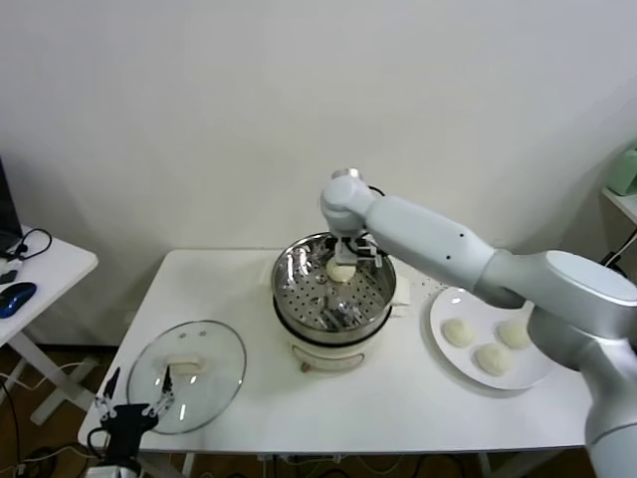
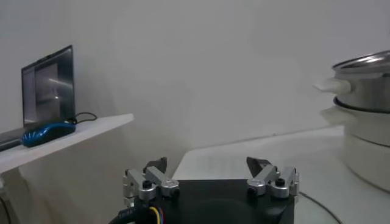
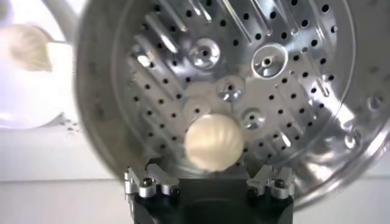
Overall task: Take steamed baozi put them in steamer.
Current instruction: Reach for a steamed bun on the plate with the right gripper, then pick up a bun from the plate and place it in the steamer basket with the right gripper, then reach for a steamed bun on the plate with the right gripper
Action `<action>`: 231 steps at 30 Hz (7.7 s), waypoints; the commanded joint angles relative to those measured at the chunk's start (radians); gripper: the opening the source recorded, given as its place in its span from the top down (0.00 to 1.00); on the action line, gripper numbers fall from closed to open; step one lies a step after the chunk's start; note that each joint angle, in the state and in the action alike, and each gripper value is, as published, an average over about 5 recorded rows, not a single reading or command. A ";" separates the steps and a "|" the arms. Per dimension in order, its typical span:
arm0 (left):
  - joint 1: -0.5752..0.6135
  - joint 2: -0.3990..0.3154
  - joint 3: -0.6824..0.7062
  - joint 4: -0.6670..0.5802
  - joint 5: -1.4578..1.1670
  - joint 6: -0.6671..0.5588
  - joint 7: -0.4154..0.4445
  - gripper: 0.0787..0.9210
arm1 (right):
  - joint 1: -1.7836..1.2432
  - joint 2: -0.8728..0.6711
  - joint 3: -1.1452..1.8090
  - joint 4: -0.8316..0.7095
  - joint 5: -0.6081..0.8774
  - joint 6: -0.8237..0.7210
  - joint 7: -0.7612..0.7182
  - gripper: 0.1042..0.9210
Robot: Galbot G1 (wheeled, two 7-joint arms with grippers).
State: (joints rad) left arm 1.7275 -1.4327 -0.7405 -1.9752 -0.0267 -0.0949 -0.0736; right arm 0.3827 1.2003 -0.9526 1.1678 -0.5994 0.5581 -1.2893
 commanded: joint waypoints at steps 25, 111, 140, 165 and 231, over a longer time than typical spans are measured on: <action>-0.008 0.008 0.020 0.010 -0.001 -0.001 0.004 0.12 | -0.325 -0.553 0.147 -0.144 0.635 -0.578 0.043 0.12; -0.008 -0.015 0.039 0.023 0.030 -0.024 -0.022 0.12 | 0.263 -0.371 -0.250 -0.284 1.162 -0.676 0.065 0.24; 0.013 -0.010 0.032 -0.042 0.027 -0.036 -0.063 0.12 | 0.127 0.142 -0.294 -0.318 1.273 -0.782 0.158 0.22; 0.005 -0.015 0.031 -0.020 0.005 -0.032 -0.069 0.12 | 0.024 0.179 -0.302 -0.377 1.190 -0.758 0.156 0.23; 0.002 0.009 0.035 -0.024 -0.035 -0.076 0.057 0.12 | -0.061 -0.752 -0.081 0.128 0.704 -0.564 0.003 0.12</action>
State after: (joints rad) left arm 1.7239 -1.4324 -0.7059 -1.9883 -0.0533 -0.1371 -0.1093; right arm 0.5687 0.7274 -1.2604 1.2340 0.3892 -0.0886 -1.2455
